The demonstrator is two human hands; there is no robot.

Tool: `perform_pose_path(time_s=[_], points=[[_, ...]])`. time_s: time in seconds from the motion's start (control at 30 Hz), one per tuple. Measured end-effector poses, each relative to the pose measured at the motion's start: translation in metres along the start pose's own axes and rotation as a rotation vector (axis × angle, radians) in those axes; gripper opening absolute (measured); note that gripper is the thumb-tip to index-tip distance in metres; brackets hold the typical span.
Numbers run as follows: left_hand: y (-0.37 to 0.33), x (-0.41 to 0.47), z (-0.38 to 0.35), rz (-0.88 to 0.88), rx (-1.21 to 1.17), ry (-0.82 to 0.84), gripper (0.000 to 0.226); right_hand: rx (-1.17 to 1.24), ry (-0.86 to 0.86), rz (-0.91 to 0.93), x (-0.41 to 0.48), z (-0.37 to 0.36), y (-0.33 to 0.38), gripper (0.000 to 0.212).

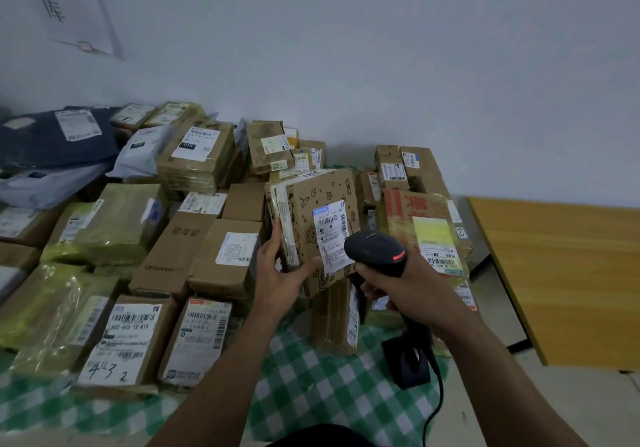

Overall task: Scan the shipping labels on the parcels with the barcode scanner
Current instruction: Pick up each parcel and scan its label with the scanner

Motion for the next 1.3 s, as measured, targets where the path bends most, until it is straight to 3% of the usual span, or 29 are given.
perform_pose_path(time_s=[0.2, 0.33, 0.43, 0.53, 0.7, 0.83, 1.07, 1.3], points=[[-0.030, 0.017, -0.001, -0.064, -0.112, -0.026, 0.106, -0.124, -0.096, 0.028, 0.016, 0.038, -0.004, 0.025], [-0.073, 0.045, -0.015, -0.144, -0.084, -0.043, 0.105, -0.171, -0.171, 0.017, 0.036, 0.076, -0.010, 0.018], [-0.099, 0.075, -0.029, -0.176, -0.044, -0.062, 0.104, -0.192, -0.201, 0.015, 0.052, 0.100, -0.015, 0.028], [-0.111, 0.109, -0.043, -0.171, -0.049, -0.084, 0.106, -0.235, -0.191, -0.057, 0.071, 0.115, -0.031, 0.039], [-0.121, 0.150, -0.066, -0.109, -0.047, -0.086, 0.105, -0.192, -0.117, -0.105, 0.089, 0.121, -0.040, 0.036], [-0.123, 0.132, -0.071, -0.109, -0.106, -0.033, 0.092, -0.106, -0.099, -0.085, 0.092, 0.118, -0.040, 0.028], [-0.062, 0.067, -0.052, 0.091, -0.202, 0.004, 0.078, 0.039, -0.251, -0.078, 0.081, 0.109, -0.034, 0.023], [-0.028, 0.000, -0.033, 0.143, -0.166, 0.087, 0.073, 0.078, -0.258, -0.058, 0.050, 0.074, -0.030, 0.034]])
Point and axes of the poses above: each hand's wrist, its own x-axis towards the middle knuckle, its own z-axis out of the back of the hand, y = z × x, the point moved 10 cm from there along x, towards the middle knuckle, and after that the axes turned 8 degrees about -x, right-handed, at the moved point
